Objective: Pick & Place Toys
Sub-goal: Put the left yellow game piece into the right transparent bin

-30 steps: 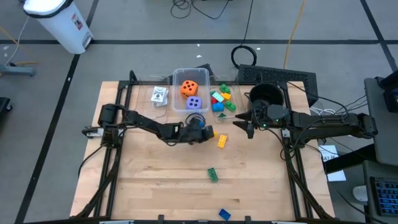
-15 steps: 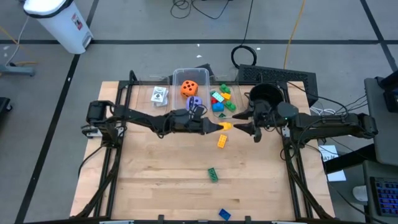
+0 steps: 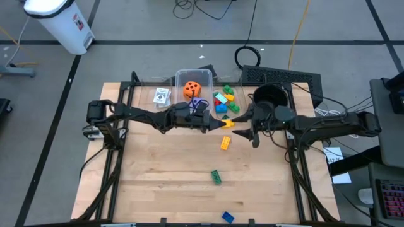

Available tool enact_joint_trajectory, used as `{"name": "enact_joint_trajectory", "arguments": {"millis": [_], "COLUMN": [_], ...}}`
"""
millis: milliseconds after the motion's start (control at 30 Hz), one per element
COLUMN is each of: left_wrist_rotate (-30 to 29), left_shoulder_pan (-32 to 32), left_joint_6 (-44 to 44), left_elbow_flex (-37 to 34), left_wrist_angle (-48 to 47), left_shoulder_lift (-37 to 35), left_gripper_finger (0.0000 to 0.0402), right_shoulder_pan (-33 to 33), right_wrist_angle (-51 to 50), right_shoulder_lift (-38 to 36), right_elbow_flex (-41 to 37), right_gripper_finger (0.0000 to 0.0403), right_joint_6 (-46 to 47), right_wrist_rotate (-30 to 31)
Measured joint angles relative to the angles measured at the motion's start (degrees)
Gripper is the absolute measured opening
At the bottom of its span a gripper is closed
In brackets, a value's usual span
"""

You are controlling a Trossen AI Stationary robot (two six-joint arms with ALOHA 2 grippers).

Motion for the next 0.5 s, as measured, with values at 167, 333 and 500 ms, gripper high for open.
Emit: {"name": "enact_joint_trajectory", "arguments": {"millis": [167, 333, 500], "left_wrist_rotate": [1.9, 2.6, 3.9], "left_shoulder_pan": [0.7, 0.7, 0.7], "left_joint_6": [-0.9, -1.3, -1.3], "left_elbow_flex": [0.0, 0.1, 0.1], "left_wrist_angle": [0.6, 3.4, 3.6], "left_shoulder_lift": [0.0, 0.0, 0.0], "left_gripper_finger": [0.0007, 0.0012, 0.0005], "right_shoulder_pan": [1.5, 1.5, 1.5], "right_wrist_angle": [1.7, 2.2, 2.7], "right_shoulder_lift": [2.7, 4.9, 5.7], "right_elbow_flex": [0.1, 0.0, 0.0], "right_gripper_finger": [0.0242, 0.0233, 0.0221], "right_joint_6": [-4.2, -5.6, -5.6], "right_wrist_rotate": [5.6, 5.4, 5.5]}}
